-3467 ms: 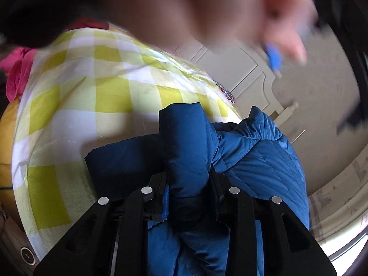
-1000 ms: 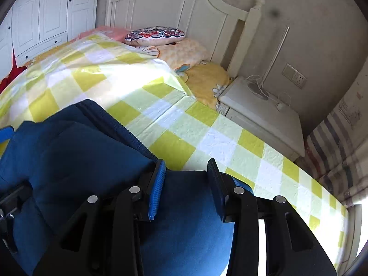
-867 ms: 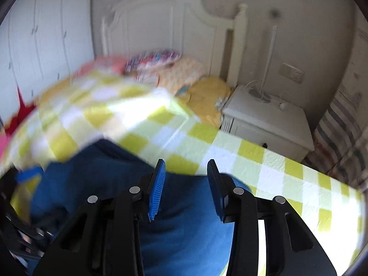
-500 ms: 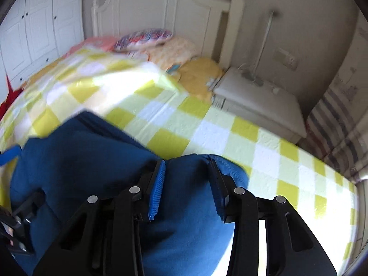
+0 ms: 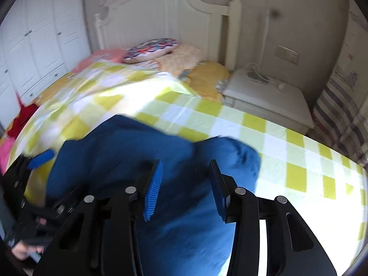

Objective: Fold large clothes

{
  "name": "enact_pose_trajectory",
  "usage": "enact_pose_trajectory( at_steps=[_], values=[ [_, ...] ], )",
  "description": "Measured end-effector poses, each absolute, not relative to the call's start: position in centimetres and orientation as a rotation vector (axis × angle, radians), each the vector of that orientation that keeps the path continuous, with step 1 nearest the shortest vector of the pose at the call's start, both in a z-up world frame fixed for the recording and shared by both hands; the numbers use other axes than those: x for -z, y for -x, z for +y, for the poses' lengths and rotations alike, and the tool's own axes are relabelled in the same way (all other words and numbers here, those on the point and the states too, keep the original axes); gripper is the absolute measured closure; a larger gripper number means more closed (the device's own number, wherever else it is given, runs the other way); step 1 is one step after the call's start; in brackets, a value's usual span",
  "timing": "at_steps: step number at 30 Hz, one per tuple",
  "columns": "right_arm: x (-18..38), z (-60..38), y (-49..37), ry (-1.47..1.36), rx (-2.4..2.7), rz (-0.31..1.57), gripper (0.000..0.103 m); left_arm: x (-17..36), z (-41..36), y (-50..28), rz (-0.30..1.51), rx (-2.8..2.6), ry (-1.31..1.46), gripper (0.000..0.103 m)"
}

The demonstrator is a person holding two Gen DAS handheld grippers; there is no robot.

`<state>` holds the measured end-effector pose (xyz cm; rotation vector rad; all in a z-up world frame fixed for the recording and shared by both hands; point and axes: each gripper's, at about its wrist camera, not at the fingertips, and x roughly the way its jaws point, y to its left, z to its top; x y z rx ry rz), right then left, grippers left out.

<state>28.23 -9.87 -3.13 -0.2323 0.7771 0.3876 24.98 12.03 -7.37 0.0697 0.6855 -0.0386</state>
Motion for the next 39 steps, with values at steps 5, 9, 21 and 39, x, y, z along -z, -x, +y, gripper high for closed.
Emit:
enact_pose_trajectory(
  at_steps=[5,9,21,39],
  values=[
    [5.1,-7.4,-25.3,0.473,-0.334,0.754,0.058,7.4,12.0,-25.1,0.69,0.033,-0.078,0.002],
    [2.4,-8.0,-21.2,0.382,-0.394,0.697,0.033,7.4,12.1,-25.1,0.689,0.031,-0.075,0.002],
    [5.0,-7.4,-10.6,0.507,-0.416,0.544,0.01,7.4,12.0,-24.9,0.685,0.017,-0.08,0.002],
    [7.7,-18.4,-14.5,-0.154,-0.64,0.877,0.006,11.4,20.3,-22.2,0.947,0.341,0.429,0.002]
  ],
)
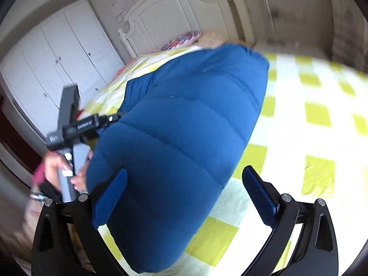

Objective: Fold large clothes

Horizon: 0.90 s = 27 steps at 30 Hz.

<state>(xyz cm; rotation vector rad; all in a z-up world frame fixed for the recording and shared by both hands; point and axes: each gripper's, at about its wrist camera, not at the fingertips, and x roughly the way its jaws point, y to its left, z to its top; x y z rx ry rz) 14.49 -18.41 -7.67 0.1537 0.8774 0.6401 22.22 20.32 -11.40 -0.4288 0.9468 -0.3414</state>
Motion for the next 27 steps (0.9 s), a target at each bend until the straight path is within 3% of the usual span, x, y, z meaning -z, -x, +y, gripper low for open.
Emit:
enact_pose_trajectory(
  at_steps=[5,20,23,27],
  values=[
    [10.1,-18.3,-18.1,-0.3,-0.722,0.968,0.004,12.3,20.5,-22.3,1.037,0.461,0.492,0.002],
    [12.2,-19.2,-20.9,-0.41,-0.799,1.02,0.004,13.3,19.8,-20.2,1.067,0.667,0.543,0.002],
    [11.6,-18.8,-20.3,-0.401,-0.796,0.939,0.008,13.8,20.4,-19.2,1.003,0.677,0.641,0.019],
    [9.5,-18.8,-18.9,-0.316,-0.747,0.783,0.02,12.1,19.2,-17.8,0.867,0.654,0.62,0.032]
  ],
)
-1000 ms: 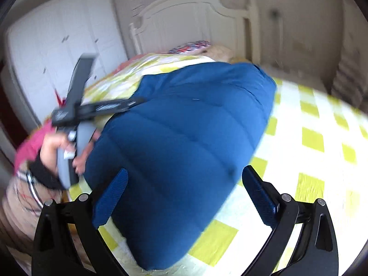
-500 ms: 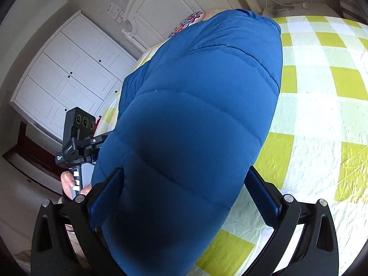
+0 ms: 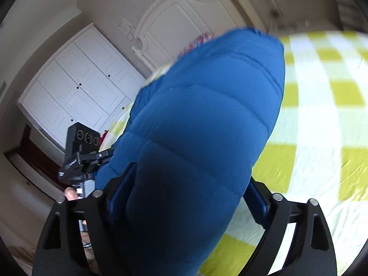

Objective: Fold large clothes

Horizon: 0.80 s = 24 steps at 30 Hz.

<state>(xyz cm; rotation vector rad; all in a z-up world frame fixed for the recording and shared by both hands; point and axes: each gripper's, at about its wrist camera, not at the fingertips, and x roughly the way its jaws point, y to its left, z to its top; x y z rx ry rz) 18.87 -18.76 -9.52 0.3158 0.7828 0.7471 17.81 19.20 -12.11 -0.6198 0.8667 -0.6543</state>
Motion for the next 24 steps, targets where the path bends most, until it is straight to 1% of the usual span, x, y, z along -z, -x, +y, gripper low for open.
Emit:
enact_pose_trajectory(
  at_steps=[1,5,9,12,14,15,16,17,19,21,23,24],
  values=[
    [8.6,-19.1,-18.6,-0.295,-0.727,0.732,0.021,11.6,18.5,-17.8,0.841,0.66,0.622,0.034],
    [5.1,-21.6,-18.6,-0.231,-0.644,0.586,0.022,9.5,14.8,-19.3,0.762,0.694,0.616,0.034],
    [3.1,-25.7,-20.5,-0.207,-0.558,0.54,0.022,8.3,9.2,-23.3,0.74,0.73,0.605,0.034],
    [3.7,-28.9,-22.1,-0.213,-0.475,0.551,0.023,9.2,5.8,-25.9,0.799,0.727,0.591,0.034],
    [5.6,-30.9,-23.7,-0.225,-0.41,0.595,0.022,11.8,3.0,-27.7,0.894,0.687,0.549,0.033],
    [6.9,-31.7,-24.6,-0.221,-0.362,0.638,0.022,12.7,2.1,-28.2,0.911,0.658,0.541,0.021],
    [8.8,-33.0,-25.7,-0.244,-0.322,0.677,0.016,13.2,1.5,-28.2,0.89,0.648,0.549,0.015],
    [9.4,-34.2,-25.8,-0.292,-0.344,0.664,0.014,13.0,1.0,-28.1,0.887,0.626,0.524,0.013],
    [9.6,-35.1,-26.0,-0.331,-0.345,0.708,0.012,12.6,0.7,-27.8,0.899,0.603,0.496,0.012],
    [7.8,-34.0,-25.2,-0.248,-0.275,0.721,0.011,12.0,1.1,-27.6,0.908,0.59,0.485,0.012],
    [5.4,-32.6,-23.3,-0.134,-0.182,0.651,0.01,11.0,1.3,-26.5,0.882,0.562,0.476,0.012],
    [4.2,-31.7,-22.1,-0.099,-0.172,0.59,0.008,10.6,1.6,-25.4,0.854,0.542,0.458,0.012]
  ],
)
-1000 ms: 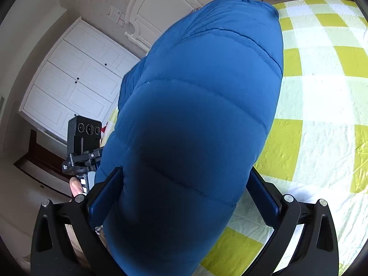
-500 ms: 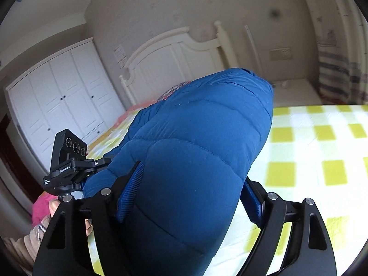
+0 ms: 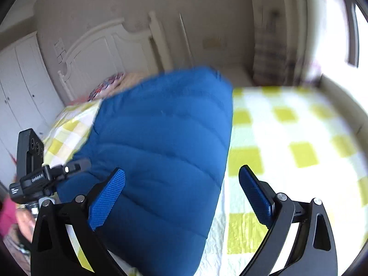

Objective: Fold large clothes
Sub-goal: 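Release the folded jacket and withdraw both grippers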

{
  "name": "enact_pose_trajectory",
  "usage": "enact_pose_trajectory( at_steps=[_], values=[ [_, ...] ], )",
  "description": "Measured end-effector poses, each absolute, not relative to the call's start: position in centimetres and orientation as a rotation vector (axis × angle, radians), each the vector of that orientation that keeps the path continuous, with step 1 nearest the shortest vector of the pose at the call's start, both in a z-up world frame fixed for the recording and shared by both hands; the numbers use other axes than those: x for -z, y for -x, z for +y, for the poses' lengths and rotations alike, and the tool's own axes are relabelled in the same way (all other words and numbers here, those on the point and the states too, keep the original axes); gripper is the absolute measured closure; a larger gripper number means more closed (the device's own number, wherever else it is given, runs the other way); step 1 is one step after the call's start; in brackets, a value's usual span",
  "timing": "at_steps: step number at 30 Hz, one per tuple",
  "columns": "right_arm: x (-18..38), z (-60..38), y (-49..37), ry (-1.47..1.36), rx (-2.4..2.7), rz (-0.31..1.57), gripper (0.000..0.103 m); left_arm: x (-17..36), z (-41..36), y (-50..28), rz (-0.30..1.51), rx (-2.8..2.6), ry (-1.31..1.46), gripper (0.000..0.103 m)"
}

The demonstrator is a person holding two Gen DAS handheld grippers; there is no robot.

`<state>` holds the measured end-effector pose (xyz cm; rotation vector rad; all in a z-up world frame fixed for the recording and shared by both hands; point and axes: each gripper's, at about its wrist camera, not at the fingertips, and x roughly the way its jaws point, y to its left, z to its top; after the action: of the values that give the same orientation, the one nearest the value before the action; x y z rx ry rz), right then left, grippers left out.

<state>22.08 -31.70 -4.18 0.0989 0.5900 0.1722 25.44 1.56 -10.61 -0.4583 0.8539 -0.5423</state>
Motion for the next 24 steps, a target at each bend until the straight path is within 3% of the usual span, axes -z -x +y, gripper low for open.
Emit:
enact_pose_trajectory(
  at_steps=[3,7,8,12,18,24],
  values=[
    [2.5,-27.9,-19.1,0.013,-0.245,0.479,0.007,9.6,2.2,-22.4,0.768,0.494,0.378,0.012],
    [7.6,-22.0,-20.3,0.35,-0.216,0.657,0.005,7.0,2.0,-19.4,0.672,0.423,0.247,0.011],
    [8.1,-21.6,-19.7,0.382,-0.208,0.627,0.005,6.0,1.8,-18.5,0.637,0.405,0.22,0.011],
    [5.8,-23.1,-17.5,0.301,-0.236,0.601,0.009,1.5,2.4,-15.4,0.497,0.333,0.133,0.002],
    [-2.1,-26.8,-11.1,0.122,-0.193,0.286,0.004,-6.8,-0.6,-9.2,0.195,0.154,-0.053,0.002],
    [-1.5,-26.8,-8.6,0.117,-0.112,0.293,0.004,-5.4,-3.2,-7.2,0.289,0.102,-0.077,0.002]
  ],
)
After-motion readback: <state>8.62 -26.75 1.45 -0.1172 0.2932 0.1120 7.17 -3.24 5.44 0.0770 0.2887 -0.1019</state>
